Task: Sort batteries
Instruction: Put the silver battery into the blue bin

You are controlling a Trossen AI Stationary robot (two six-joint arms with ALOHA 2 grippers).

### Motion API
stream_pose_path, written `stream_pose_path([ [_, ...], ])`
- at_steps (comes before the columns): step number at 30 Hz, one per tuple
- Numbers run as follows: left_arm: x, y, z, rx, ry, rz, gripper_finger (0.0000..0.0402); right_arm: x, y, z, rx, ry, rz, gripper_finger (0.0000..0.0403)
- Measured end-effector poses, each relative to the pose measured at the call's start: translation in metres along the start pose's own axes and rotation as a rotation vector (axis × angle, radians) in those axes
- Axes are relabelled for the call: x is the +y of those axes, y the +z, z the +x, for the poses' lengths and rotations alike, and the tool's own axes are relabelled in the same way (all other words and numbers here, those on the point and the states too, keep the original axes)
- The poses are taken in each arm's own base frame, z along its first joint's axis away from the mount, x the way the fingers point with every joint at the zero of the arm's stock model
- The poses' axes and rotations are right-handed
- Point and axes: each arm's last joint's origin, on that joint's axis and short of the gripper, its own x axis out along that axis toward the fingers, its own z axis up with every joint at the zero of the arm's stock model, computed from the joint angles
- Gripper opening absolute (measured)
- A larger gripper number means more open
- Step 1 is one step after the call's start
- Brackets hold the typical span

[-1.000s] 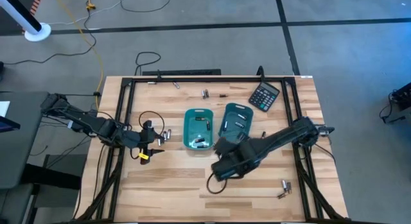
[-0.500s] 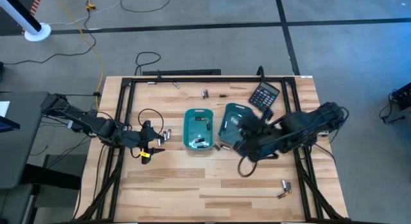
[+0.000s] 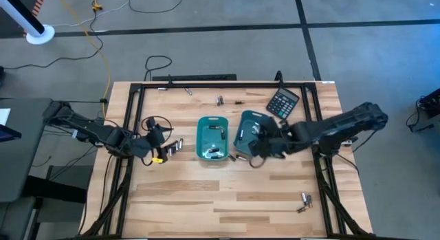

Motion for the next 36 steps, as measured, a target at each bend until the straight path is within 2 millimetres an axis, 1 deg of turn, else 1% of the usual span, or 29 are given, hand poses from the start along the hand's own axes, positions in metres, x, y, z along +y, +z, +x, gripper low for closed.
stream_pose_path([
  [4,0.007,0.002,0.005,0.004,0.063,0.021,0.0261,-0.01,0.011,0.044,0.16,0.127,0.034,0.005],
  [8,0.014,0.003,0.01,0.014,0.117,0.028,0.0261,-0.028,0.029,0.08,0.306,0.129,0.043,0.0049],
  [11,0.02,0.004,0.014,0.023,0.159,0.012,0.0261,-0.044,0.038,0.106,0.413,0.129,0.058,0.0049],
  [14,0.027,0.003,0.018,0.038,0.202,-0.006,0.0261,-0.057,0.041,0.132,0.513,0.112,0.079,0.0049],
  [17,0.032,0.003,0.021,0.049,0.24,-0.03,0.0261,-0.064,0.04,0.153,0.588,0.086,0.098,0.0049],
  [19,0.036,0.003,0.023,0.056,0.265,-0.051,0.0261,-0.065,0.04,0.162,0.615,0.062,0.089,0.0049],
  [28,0.052,0.002,0.029,0.085,0.365,-0.102,0.0261,-0.058,0.041,0.197,0.708,-0.005,0.056,0.005],
  [33,0.058,0.001,0.031,0.093,0.403,-0.133,0.0261,-0.058,0.042,0.206,0.755,-0.047,0.061,0.0051],
  [36,0.06,0.001,0.031,0.098,0.417,-0.137,0.0261,-0.058,0.042,0.207,0.758,-0.051,0.064,0.0051],
])
